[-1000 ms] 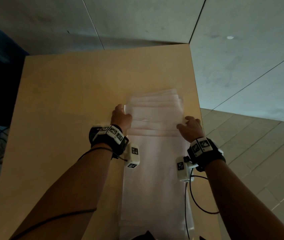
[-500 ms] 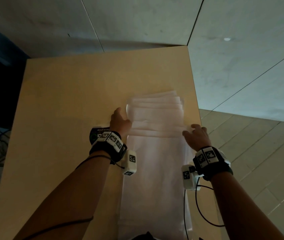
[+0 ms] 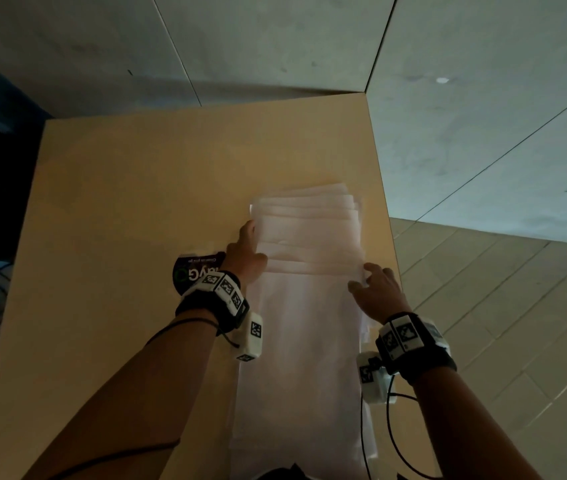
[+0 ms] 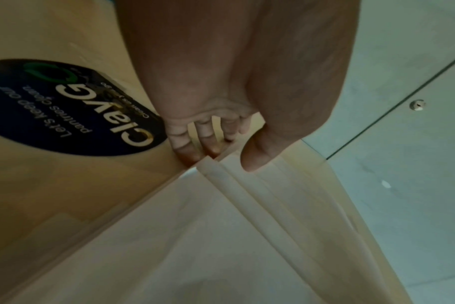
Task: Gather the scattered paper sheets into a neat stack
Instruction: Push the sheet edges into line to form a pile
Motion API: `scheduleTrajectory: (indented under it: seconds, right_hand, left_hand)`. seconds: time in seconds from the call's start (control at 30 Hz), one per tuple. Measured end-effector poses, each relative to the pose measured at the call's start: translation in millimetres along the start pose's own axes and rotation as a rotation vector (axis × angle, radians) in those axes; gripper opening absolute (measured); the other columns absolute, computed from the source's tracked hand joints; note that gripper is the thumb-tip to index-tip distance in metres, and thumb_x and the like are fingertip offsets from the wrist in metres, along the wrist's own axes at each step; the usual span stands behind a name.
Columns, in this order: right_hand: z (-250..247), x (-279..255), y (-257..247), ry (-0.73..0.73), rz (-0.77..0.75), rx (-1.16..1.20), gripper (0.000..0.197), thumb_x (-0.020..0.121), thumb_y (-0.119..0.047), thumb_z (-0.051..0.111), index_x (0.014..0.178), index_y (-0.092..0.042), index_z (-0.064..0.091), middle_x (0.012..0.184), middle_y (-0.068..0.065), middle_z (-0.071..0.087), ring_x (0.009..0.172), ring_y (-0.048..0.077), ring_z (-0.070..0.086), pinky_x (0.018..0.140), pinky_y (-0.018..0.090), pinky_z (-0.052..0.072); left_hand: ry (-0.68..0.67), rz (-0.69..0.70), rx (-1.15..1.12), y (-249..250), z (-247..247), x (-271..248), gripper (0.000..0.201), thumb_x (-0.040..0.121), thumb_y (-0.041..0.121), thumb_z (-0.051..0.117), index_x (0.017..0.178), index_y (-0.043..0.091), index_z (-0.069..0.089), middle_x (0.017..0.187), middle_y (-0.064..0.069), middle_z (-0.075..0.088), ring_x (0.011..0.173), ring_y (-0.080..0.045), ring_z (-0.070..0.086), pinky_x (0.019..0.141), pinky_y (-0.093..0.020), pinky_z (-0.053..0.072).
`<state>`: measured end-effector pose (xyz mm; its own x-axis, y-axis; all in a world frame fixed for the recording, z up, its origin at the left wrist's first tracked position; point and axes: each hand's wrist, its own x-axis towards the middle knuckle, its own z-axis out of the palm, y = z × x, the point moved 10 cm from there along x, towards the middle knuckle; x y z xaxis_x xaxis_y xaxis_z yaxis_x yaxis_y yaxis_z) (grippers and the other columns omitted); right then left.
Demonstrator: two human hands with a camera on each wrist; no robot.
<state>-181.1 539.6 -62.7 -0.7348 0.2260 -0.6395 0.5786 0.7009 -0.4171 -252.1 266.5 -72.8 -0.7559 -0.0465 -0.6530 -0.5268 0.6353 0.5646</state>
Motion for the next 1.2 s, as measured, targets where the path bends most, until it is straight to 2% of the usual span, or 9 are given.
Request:
scheduleTrajectory:
  seconds: [0.13, 0.2, 0.4, 0.57, 0.7, 0.8, 0.87, 0.97, 1.2]
  right_hand:
    - [-15, 3, 9, 0.075, 0.055, 0.043, 0.056, 0.09, -0.032, 0.055, 0.141, -0.015, 0.038, 0.139, 0.012, 0.041, 0.122, 0.034, 0.05, 0.102, 0.041, 0.039]
    - [-18, 4, 9, 0.099, 0.061, 0.064, 0.055, 0.089, -0.031, 0.055, 0.139, -0.015, 0.04, 0.139, 0.013, 0.042, 0.12, 0.035, 0.051, 0.101, 0.042, 0.04]
    - [-4, 6, -4, 0.039, 0.026, 0.042, 0.055, 0.091, -0.031, 0.055, 0.139, -0.01, 0.04, 0.137, 0.013, 0.04, 0.121, 0.034, 0.05, 0.103, 0.04, 0.038]
    - [-23, 10, 13, 0.126, 0.1, 0.092, 0.057, 0.09, -0.03, 0.054, 0.141, -0.011, 0.039, 0.14, 0.012, 0.038, 0.124, 0.036, 0.046, 0.104, 0.043, 0.037]
    - [-7, 10, -7, 0.07, 0.03, 0.066, 0.056, 0.091, -0.029, 0.054, 0.141, -0.011, 0.038, 0.139, 0.012, 0.037, 0.125, 0.035, 0.042, 0.104, 0.042, 0.036]
    - [-6, 12, -11, 0.039, 0.066, 0.136, 0.057, 0.09, -0.029, 0.055, 0.141, -0.011, 0.038, 0.139, 0.013, 0.037, 0.126, 0.035, 0.041, 0.106, 0.041, 0.034]
    - [-14, 7, -1, 0.062, 0.104, 0.148, 0.061, 0.089, -0.031, 0.057, 0.142, -0.009, 0.037, 0.14, 0.014, 0.036, 0.127, 0.035, 0.04, 0.107, 0.041, 0.033]
    - [-13, -15, 18, 0.089, 0.139, 0.098, 0.066, 0.087, -0.034, 0.061, 0.142, -0.008, 0.035, 0.14, 0.016, 0.034, 0.128, 0.037, 0.037, 0.107, 0.042, 0.032]
    - [28, -50, 24, 0.121, 0.176, 0.107, 0.077, 0.077, -0.035, 0.071, 0.139, -0.007, 0.035, 0.135, 0.018, 0.037, 0.124, 0.037, 0.036, 0.1, 0.044, 0.036]
  left_hand:
    - [0.069, -0.019, 0.024, -1, -14, 6, 0.076, 0.081, 0.011, 0.048, 0.145, 0.04, 0.019, 0.147, -0.004, 0.042, 0.126, -0.034, 0.048, 0.087, -0.033, 0.041]
    - [0.114, -0.044, 0.025, -7, -18, 2, 0.072, 0.082, 0.017, 0.051, 0.144, 0.039, 0.022, 0.145, -0.004, 0.045, 0.125, -0.034, 0.048, 0.092, -0.035, 0.042]
    - [-0.058, 0.033, 0.108, -1, 5, -1, 0.083, 0.082, 0.016, 0.052, 0.15, 0.04, 0.01, 0.154, -0.003, 0.034, 0.133, -0.034, 0.042, 0.105, -0.042, 0.042]
    - [0.143, -0.023, 0.184, -16, -23, 5, 0.068, 0.086, 0.019, 0.047, 0.15, 0.021, 0.024, 0.154, -0.008, 0.028, 0.138, -0.035, 0.034, 0.111, -0.047, 0.033]
    - [0.041, 0.037, 0.224, -9, 7, 0, 0.066, 0.078, 0.015, 0.049, 0.142, 0.02, 0.034, 0.146, -0.01, 0.029, 0.129, -0.031, 0.04, 0.106, -0.041, 0.04]
    - [0.0, 0.059, 0.215, -2, 10, 5, 0.071, 0.07, 0.024, 0.047, 0.139, 0.022, 0.035, 0.143, -0.011, 0.036, 0.12, -0.032, 0.048, 0.101, -0.046, 0.046]
    - [0.081, 0.023, 0.191, -8, -6, 2, 0.069, 0.066, 0.03, 0.046, 0.135, 0.021, 0.041, 0.135, -0.013, 0.047, 0.115, -0.035, 0.054, 0.095, -0.048, 0.049]
    - [0.195, -0.08, 0.208, -37, -15, -25, 0.06, 0.082, 0.027, 0.055, 0.139, 0.012, 0.041, 0.14, -0.017, 0.043, 0.123, -0.037, 0.048, 0.102, -0.045, 0.044]
    - [0.175, -0.189, 0.279, -59, 45, -85, 0.063, 0.091, 0.029, 0.054, 0.145, 0.01, 0.028, 0.146, -0.015, 0.028, 0.131, -0.036, 0.032, 0.108, -0.041, 0.03]
